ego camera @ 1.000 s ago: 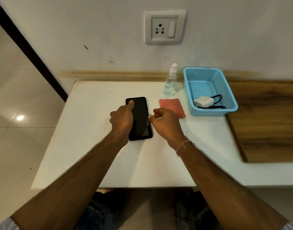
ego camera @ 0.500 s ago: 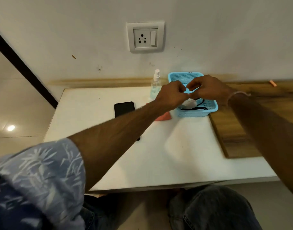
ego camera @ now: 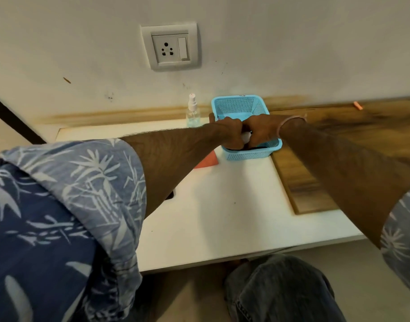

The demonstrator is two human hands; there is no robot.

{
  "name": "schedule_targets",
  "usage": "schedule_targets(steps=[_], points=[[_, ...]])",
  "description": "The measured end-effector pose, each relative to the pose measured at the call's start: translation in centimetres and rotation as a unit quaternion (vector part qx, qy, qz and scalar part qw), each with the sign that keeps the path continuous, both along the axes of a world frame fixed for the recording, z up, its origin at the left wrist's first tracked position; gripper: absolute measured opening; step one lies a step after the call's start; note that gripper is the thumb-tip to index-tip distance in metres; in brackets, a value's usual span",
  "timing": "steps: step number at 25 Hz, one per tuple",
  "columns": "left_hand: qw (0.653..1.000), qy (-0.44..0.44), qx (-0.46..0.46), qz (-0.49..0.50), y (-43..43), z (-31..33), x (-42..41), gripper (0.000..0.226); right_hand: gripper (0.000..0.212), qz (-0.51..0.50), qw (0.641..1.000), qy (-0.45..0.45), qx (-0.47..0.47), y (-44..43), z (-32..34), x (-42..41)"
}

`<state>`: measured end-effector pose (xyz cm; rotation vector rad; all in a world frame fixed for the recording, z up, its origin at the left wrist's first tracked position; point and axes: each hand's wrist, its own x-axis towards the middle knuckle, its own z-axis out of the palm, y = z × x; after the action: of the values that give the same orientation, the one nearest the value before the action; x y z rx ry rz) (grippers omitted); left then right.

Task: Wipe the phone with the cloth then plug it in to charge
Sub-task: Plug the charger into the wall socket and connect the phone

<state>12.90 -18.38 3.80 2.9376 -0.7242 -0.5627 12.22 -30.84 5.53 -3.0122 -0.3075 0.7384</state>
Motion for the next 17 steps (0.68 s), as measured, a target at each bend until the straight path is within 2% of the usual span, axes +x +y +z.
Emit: schedule_targets(steps=[3, 6, 11, 14, 17], points=[[1.0, -0.008, -0.02, 0.0, -0.1, -0.7, 0.5, 0.022, 0.035, 0.011, 0.999, -0.04, -0.002, -0.1, -1.4, -0.2], [0.998, -0.031, -0.052, 0.015, 0.1, -1.2, 0.4, 0.021, 0.029, 0.0, 0.994, -0.095, 0.045, -0.2, -2.4, -0.5], [0.99, -0.053, -0.121, 0.042, 0.8, -0.2, -0.3, 0.018, 0.027, -0.025, 0.987, -0.126, 0.1, -1.1, -2.7, -0.7], [0.974, -0.039, -0.215, 0.064, 1.7, 0.7, -0.8, 0.024, 0.033, -0.029, 0.983, -0.119, 0.136, -1.6, -1.5, -1.1], [0.933, -0.021, -0.347, 0.097, 2.7, 1.8, -1.6, 0.03, 0.039, -0.026, 0.976, -0.14, 0.165, -1.3, 0.7, -1.5]])
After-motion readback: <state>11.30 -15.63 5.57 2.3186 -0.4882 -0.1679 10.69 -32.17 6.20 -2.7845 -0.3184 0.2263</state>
